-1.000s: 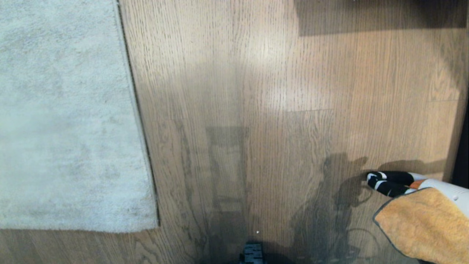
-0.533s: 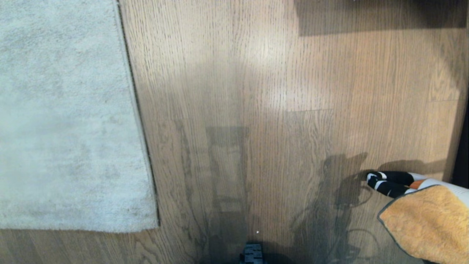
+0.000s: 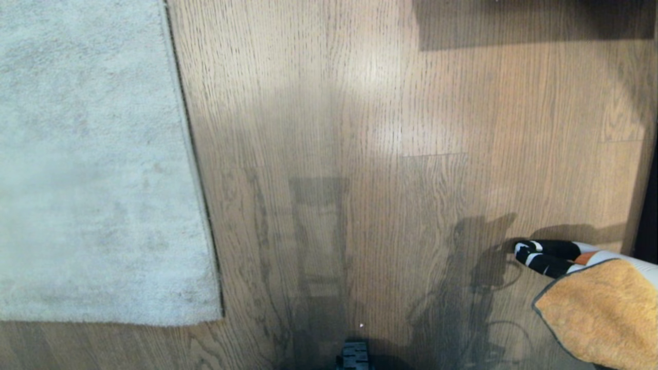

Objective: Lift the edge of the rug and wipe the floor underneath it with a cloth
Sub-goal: Lift up the carpet

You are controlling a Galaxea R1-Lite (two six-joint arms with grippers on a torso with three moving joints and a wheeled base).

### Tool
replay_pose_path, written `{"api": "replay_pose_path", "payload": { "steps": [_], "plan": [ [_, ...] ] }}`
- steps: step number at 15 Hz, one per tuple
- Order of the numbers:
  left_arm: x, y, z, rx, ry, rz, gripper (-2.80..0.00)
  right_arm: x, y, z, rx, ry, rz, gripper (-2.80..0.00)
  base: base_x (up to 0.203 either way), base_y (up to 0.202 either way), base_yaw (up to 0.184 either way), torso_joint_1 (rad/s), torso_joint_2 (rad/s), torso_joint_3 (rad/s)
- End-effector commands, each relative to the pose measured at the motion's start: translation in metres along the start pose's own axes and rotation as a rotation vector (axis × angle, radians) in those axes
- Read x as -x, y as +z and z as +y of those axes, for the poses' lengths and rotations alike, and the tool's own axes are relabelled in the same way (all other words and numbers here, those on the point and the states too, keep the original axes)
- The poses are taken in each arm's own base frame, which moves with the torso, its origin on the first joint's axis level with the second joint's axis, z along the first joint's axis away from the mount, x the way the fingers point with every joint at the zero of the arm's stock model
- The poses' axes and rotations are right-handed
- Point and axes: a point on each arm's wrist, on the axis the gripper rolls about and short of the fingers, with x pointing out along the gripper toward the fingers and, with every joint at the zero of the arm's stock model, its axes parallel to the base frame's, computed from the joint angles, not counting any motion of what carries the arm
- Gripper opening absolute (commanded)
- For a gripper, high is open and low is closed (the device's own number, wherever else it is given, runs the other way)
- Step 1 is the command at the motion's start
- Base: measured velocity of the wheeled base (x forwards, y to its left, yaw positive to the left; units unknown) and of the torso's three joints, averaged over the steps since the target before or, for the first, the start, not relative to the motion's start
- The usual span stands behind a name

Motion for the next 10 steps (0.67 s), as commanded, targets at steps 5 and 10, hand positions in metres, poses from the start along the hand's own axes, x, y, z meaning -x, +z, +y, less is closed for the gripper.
{"api": "replay_pose_path", "payload": {
  "steps": [5, 10],
  "plan": [
    [0.0, 0.0, 0.0, 0.0, 0.002, 0.0, -2.8, -0.0003, 0.0001, 0.0, 0.001, 0.001, 0.003, -2.8, 0.0, 0.0, 0.0, 0.0, 0.0, 0.0],
    [0.0, 0.0, 0.0, 0.0, 0.0, 0.0, -2.8, -0.0003, 0.0001, 0.0, 0.001, 0.001, 0.003, -2.8, 0.0, 0.0, 0.0, 0.0, 0.0, 0.0]
  ]
}}
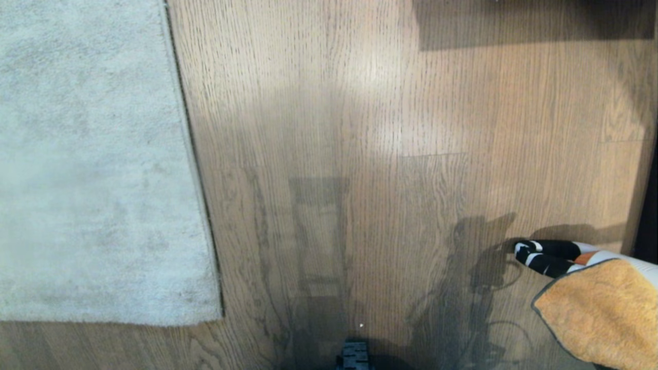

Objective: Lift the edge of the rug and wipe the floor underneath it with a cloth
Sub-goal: Lift up the carpet

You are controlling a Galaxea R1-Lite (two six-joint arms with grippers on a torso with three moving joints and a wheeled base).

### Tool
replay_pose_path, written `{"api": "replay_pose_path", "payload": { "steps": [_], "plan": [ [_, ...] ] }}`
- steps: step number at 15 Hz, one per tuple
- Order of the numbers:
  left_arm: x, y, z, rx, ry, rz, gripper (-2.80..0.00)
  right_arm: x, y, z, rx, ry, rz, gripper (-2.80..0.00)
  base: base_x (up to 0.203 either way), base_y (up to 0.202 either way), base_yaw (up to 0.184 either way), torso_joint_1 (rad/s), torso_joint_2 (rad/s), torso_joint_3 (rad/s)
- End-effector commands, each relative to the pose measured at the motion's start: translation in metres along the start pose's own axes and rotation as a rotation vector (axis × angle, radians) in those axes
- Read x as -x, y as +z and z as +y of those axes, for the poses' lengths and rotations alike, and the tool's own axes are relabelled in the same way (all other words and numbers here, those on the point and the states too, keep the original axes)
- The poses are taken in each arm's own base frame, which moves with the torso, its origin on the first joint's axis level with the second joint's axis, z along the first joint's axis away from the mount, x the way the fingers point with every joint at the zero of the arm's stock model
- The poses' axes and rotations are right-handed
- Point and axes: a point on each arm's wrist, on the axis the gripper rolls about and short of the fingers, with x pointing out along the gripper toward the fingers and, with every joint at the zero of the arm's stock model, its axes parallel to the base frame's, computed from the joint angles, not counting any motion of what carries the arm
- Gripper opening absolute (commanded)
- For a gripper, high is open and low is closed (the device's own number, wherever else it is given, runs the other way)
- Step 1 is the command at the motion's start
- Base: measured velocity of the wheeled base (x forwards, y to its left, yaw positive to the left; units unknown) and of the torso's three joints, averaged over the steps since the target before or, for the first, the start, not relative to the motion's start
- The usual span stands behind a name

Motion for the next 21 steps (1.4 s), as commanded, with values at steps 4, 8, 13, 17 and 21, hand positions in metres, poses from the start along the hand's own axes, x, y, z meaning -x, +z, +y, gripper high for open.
{"api": "replay_pose_path", "payload": {
  "steps": [4, 8, 13, 17, 21],
  "plan": [
    [0.0, 0.0001, 0.0, 0.0, 0.002, -0.001, -2.8, -0.0003, 0.0001, 0.0, 0.001, 0.001, 0.003, -2.8, 0.0, 0.0, 0.0, 0.0, 0.0, 0.0],
    [0.0001, 0.0004, 0.0, 0.002, 0.0, -0.001, -2.8, -0.0003, 0.0001, 0.0, 0.001, 0.001, 0.003, -2.8, 0.0, 0.0, 0.0, 0.0, 0.0, 0.0],
    [0.0001, 0.0002, 0.0, 0.002, 0.0, 0.0, -2.8, -0.0003, 0.0001, 0.0, 0.001, 0.001, 0.003, -2.8, 0.0, 0.0, 0.0, 0.0, 0.0, 0.0],
    [-0.0005, 0.0004, -0.0001, 0.001, 0.0, 0.03, -2.8, -0.0003, 0.0001, 0.0, 0.001, 0.001, 0.003, -2.8, 0.0, 0.0, 0.0, 0.0, 0.0, 0.0],
    [-0.0096, 0.0032, -0.0004, -0.001, 0.01, 0.172, -2.8, -0.0003, 0.0001, 0.0, 0.001, 0.001, 0.003, -2.8, 0.0, 0.0, 0.0, 0.0, 0.0, 0.0]
  ]
}}
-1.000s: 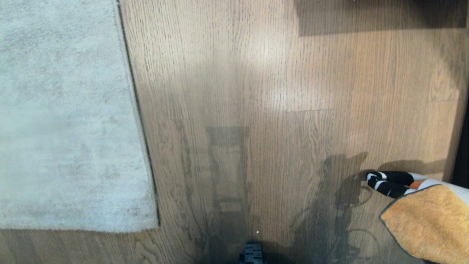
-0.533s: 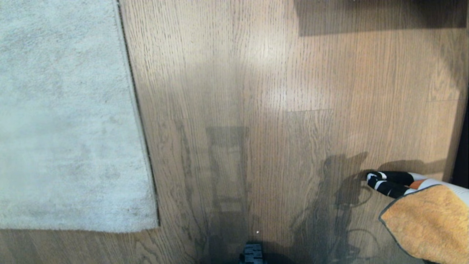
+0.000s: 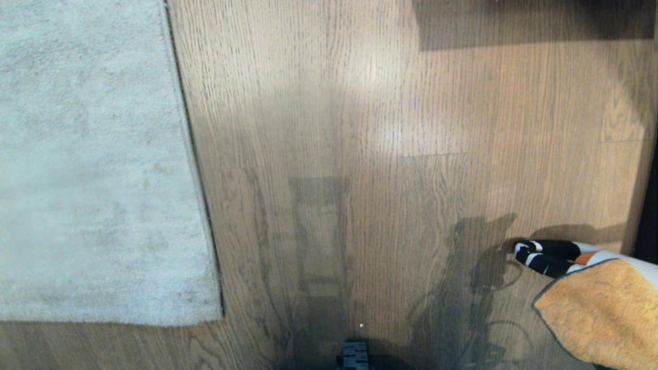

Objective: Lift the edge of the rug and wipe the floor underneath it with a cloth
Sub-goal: Lift up the carpet

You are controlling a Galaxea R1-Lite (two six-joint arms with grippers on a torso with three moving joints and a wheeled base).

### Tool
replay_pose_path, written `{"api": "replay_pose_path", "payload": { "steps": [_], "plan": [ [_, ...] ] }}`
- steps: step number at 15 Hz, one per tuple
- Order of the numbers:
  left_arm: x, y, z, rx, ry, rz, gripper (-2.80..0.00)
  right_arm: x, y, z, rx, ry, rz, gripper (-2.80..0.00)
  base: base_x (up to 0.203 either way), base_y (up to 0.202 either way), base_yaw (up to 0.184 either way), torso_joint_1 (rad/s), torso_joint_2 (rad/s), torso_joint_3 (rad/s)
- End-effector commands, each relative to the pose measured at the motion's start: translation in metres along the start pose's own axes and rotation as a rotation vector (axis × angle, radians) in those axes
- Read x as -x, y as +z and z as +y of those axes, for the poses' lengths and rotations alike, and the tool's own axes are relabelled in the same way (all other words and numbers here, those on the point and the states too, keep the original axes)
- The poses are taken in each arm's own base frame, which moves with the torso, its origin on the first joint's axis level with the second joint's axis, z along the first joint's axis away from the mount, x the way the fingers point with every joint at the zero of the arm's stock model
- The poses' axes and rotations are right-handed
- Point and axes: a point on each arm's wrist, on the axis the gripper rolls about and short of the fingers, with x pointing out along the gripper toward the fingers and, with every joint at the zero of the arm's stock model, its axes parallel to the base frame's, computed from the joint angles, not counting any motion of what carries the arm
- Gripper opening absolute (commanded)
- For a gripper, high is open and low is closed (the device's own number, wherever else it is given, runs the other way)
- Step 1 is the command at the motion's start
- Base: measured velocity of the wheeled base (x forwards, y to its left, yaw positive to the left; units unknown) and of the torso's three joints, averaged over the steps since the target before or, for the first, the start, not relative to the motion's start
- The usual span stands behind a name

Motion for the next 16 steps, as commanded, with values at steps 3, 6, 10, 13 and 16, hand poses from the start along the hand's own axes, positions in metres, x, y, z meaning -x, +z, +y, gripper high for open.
{"api": "replay_pose_path", "payload": {
  "steps": [3, 6, 10, 13, 16],
  "plan": [
    [-0.015, 0.009, -0.001, -0.032, 0.0, 0.222, -2.8, 0.0, 0.0, 0.0, 0.001, 0.001, 0.002, -2.8, 0.0, 0.0, 0.0, 0.0, 0.0, 0.0],
    [-0.029, 0.017, -0.001, -0.052, 0.005, 0.418, -2.8, 0.0, 0.0, 0.0, 0.001, 0.001, 0.002, -2.8, 0.0, 0.0, 0.0, 0.0, 0.0, 0.0],
    [-0.053, 0.028, -0.002, 0.004, 0.029, 0.618, -2.8, 0.0, 0.0, 0.0, 0.001, 0.001, 0.002, -2.8, 0.0, 0.0, 0.0, 0.0, 0.0, 0.0],
    [-0.074, 0.031, -0.003, 0.019, 0.037, 0.724, -2.8, 0.0, 0.0, 0.0, 0.001, 0.001, 0.002, -2.8, 0.0, 0.0, 0.0, 0.0, 0.0, 0.0],
    [-0.099, 0.029, -0.003, 0.045, 0.051, 0.793, -2.8, 0.0, 0.0, 0.0, 0.001, 0.001, 0.002, -2.8, 0.0, 0.0, 0.0, 0.0, 0.0, 0.0]
  ]
}}
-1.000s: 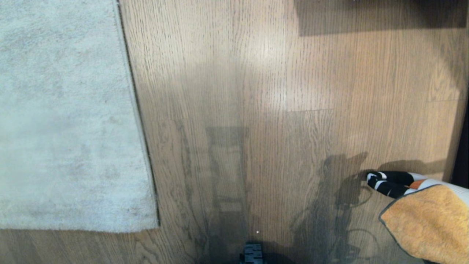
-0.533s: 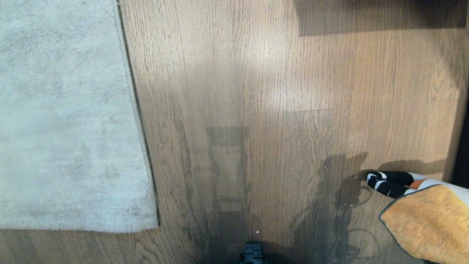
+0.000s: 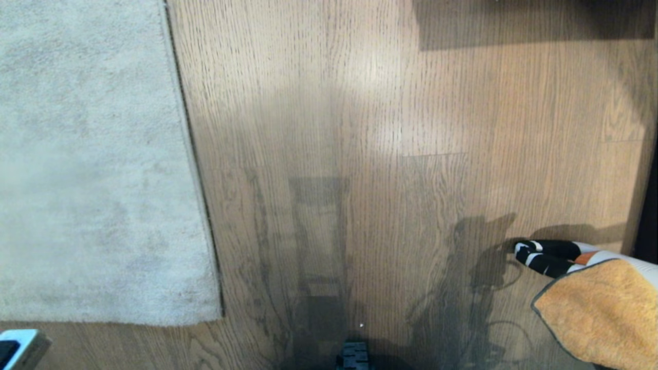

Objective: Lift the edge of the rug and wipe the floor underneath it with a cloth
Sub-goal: Lift up the carpet

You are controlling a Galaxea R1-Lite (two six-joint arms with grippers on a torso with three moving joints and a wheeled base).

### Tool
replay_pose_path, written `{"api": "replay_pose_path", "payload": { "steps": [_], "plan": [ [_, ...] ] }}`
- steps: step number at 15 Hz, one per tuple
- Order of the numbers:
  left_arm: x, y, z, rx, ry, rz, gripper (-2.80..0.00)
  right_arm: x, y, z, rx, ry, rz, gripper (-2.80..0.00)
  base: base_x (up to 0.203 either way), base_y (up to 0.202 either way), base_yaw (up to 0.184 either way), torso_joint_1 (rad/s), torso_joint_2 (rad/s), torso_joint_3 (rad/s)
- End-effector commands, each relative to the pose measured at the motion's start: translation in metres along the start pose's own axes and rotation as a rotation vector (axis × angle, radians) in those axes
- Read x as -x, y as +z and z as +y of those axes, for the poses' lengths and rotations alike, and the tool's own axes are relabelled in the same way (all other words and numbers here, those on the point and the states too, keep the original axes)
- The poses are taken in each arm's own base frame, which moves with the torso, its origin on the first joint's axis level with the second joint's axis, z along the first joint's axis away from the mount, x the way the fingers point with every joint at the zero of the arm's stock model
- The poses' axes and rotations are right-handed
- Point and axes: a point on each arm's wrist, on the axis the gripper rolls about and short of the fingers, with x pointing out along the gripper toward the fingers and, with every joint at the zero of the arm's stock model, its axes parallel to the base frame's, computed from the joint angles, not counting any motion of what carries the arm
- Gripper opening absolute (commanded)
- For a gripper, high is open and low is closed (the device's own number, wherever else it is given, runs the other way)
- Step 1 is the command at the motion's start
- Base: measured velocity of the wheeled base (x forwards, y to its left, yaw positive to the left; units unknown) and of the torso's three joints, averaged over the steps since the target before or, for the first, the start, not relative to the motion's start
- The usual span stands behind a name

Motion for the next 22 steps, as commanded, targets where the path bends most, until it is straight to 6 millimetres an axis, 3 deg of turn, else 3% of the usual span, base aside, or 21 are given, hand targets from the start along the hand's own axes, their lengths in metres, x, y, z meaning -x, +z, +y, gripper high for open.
{"api": "replay_pose_path", "payload": {
  "steps": [1, 4, 9, 13, 19, 20, 22],
  "plan": [
    [-0.028, 0.014, -0.001, 0.011, 0.013, 0.126, -2.8, 0.0, 0.0, 0.0, 0.001, 0.001, 0.002, -2.8, 0.0, 0.0, 0.0, 0.0, 0.0, 0.0],
    [-0.064, 0.037, -0.004, 0.01, 0.015, 0.096, -2.8, 0.0, 0.0, 0.0, 0.001, 0.001, 0.001, -2.8, 0.0, 0.0, 0.0, 0.0, 0.0, 0.0],
    [-0.113, 0.083, -0.012, -0.02, 0.006, -0.135, -2.8, 0.0, 0.0, 0.0, 0.001, 0.001, 0.002, -2.8, 0.0, 0.0, 0.0, 0.0, 0.0, 0.0],
    [-0.118, 0.109, -0.023, -0.034, -0.001, -0.219, -2.8, 0.0, 0.0, 0.0, 0.001, 0.001, 0.001, -2.8, 0.0, 0.0, 0.0, 0.0, 0.0, 0.0],
    [-0.122, 0.111, -0.038, -0.064, -0.047, -0.199, -2.8, 0.0, 0.0, 0.0, 0.001, 0.001, 0.001, -2.8, 0.0, 0.0, 0.0, 0.0, 0.0, 0.0],
    [-0.122, 0.108, -0.042, -0.067, -0.061, -0.179, 0.0, 0.0, 0.0, 0.0, 0.001, 0.001, 0.001, -2.8, 0.0, 0.0, 0.0, 0.0, 0.0, 0.0],
    [-0.127, 0.103, -0.049, -0.076, -0.06, -0.138, 0.0, 0.0, 0.0, 0.0, 0.001, 0.001, 0.001, -2.8, 0.0, 0.0, 0.0, 0.0, 0.0, 0.0]
  ]
}}
